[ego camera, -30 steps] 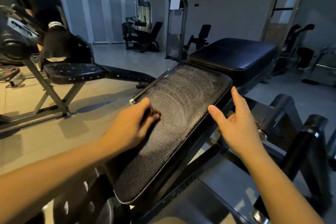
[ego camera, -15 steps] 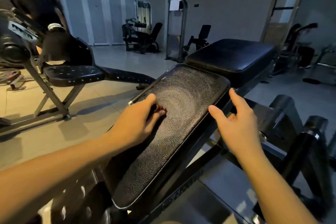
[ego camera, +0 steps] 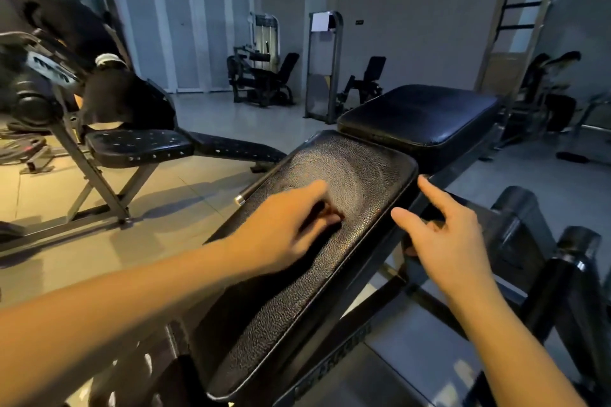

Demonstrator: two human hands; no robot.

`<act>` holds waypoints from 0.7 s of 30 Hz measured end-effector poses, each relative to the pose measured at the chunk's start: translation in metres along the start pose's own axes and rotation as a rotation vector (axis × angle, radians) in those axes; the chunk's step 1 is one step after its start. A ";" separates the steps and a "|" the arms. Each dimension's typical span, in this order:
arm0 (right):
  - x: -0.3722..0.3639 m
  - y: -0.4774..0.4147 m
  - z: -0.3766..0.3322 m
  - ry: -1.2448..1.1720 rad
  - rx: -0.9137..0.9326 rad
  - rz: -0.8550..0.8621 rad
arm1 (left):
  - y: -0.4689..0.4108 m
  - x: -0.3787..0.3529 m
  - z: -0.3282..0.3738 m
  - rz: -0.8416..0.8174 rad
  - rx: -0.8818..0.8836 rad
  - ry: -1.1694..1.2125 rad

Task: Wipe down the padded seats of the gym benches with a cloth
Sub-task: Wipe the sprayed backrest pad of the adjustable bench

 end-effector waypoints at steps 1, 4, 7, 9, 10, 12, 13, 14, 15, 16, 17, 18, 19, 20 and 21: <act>-0.001 0.001 -0.001 0.002 0.005 -0.010 | -0.002 0.006 -0.017 0.017 0.048 -0.037; -0.005 0.001 0.000 0.014 0.034 -0.048 | -0.038 0.027 -0.072 0.117 0.338 -0.080; -0.004 0.000 0.003 0.015 0.025 -0.056 | -0.070 0.029 -0.077 0.242 0.475 -0.015; -0.002 0.001 0.002 0.018 0.032 -0.059 | -0.071 0.017 -0.037 0.232 0.332 -0.005; -0.002 0.001 0.002 0.013 0.033 -0.050 | -0.064 0.009 -0.014 0.188 0.216 -0.007; 0.000 0.001 0.001 0.013 0.031 -0.028 | -0.035 -0.004 0.017 0.071 -0.001 0.006; 0.001 0.001 0.001 0.014 0.031 -0.023 | -0.021 -0.007 0.019 0.023 -0.066 0.007; 0.002 0.000 0.001 0.016 0.032 -0.024 | -0.010 -0.005 0.013 0.001 -0.080 -0.011; 0.002 0.001 -0.001 0.015 0.036 -0.031 | -0.006 -0.001 0.000 0.007 -0.048 -0.051; 0.002 0.000 0.000 0.018 0.040 -0.041 | -0.007 0.004 -0.016 0.027 0.020 -0.084; 0.002 0.001 -0.001 0.023 0.044 -0.050 | -0.015 0.011 -0.034 0.059 0.113 -0.095; 0.001 0.001 -0.001 0.031 0.043 -0.057 | -0.027 0.018 -0.052 0.104 0.230 -0.087; 0.000 0.002 -0.001 0.040 0.043 -0.064 | -0.040 0.025 -0.065 0.152 0.339 -0.078; 0.000 0.002 -0.002 0.041 0.042 -0.069 | -0.055 0.029 -0.073 0.196 0.417 -0.072; -0.001 0.003 -0.003 0.041 0.040 -0.074 | -0.069 0.030 -0.072 0.235 0.456 -0.062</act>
Point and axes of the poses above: each hand's wrist, its own y-axis away from the middle knuckle, its own x-axis out of the back of the hand, z = x × y, the point moved 3 cm from there along -y, towards the middle knuckle, and after that the axes turned 15 degrees about -z, right-handed, at the moved point
